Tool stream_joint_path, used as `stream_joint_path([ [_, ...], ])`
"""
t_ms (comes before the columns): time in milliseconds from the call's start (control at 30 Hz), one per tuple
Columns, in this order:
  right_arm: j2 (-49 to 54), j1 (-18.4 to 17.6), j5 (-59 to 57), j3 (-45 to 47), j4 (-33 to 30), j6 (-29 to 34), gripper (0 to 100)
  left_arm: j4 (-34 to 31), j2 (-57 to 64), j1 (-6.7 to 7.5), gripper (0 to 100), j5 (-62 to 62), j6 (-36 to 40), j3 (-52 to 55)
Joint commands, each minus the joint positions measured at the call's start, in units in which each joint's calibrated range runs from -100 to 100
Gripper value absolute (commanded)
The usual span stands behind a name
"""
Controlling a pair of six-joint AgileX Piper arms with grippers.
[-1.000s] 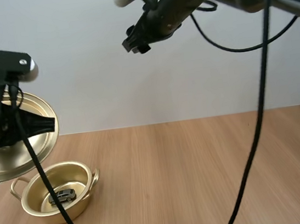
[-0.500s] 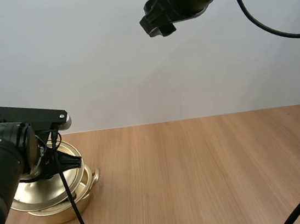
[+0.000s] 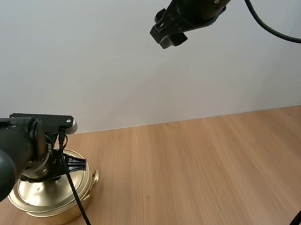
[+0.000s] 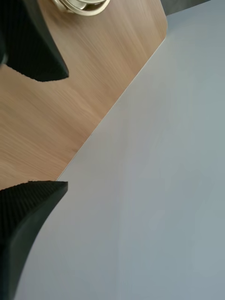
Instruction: Open the pot, put the car inside, and close it
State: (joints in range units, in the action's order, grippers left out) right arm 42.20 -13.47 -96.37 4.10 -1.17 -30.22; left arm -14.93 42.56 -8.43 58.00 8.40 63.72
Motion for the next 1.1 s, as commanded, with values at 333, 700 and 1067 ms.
stream_joint_path([
  [333,2.9,0.0,0.0,0.0,0.0,0.0,100,0.1,-8.6,0.04,0,-2.3,1.2,0.0],
  [700,4.1,0.0,0.0,0.0,0.2,0.0,100,0.1,-11.5,0.04,0,-3.0,1.8,0.0],
  [1067,4.1,0.0,0.0,0.0,0.4,0.0,100,-0.1,-16.1,0.04,0,-3.7,1.7,0.0],
])
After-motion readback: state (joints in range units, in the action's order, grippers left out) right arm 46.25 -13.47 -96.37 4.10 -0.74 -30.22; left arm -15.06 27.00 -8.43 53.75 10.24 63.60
